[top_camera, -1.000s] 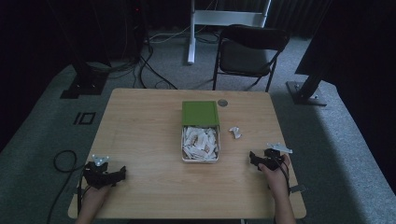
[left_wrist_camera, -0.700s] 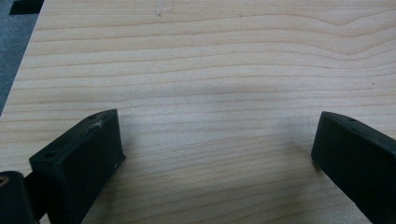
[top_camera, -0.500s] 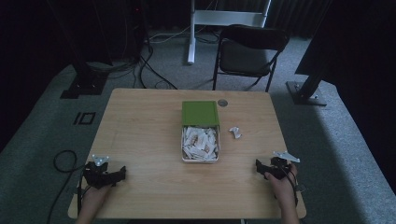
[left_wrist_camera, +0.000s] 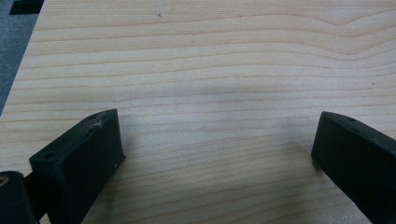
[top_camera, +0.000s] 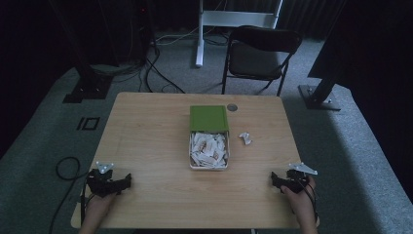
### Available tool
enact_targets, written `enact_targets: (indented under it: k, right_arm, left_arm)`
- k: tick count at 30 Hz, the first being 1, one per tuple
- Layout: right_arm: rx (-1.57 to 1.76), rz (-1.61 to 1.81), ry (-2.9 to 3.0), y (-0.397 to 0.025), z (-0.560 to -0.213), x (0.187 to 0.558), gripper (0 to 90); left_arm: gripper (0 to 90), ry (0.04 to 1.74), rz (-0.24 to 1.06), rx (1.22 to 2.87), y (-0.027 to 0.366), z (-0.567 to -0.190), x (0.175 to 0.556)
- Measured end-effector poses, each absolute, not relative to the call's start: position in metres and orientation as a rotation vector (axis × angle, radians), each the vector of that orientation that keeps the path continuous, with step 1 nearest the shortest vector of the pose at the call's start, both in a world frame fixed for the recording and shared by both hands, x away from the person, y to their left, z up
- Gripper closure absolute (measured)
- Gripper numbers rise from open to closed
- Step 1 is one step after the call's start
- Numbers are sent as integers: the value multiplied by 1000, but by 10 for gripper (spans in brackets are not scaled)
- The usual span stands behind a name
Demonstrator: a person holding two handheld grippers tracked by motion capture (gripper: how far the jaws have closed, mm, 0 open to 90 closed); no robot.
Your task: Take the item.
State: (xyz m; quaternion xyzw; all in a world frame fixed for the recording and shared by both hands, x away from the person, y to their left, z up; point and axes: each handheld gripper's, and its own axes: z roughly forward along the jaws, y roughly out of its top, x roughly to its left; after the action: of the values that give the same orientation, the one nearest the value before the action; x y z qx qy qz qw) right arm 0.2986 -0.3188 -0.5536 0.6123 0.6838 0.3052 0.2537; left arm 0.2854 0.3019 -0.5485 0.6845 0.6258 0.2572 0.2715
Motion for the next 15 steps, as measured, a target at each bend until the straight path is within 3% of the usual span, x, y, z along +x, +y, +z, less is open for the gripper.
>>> enact_targets:
  k: [15]
  right_arm:
    - [1628,837,1894,-329,-555,288,125]
  left_arm:
    - [27,1685,693,1843,302,-549,285]
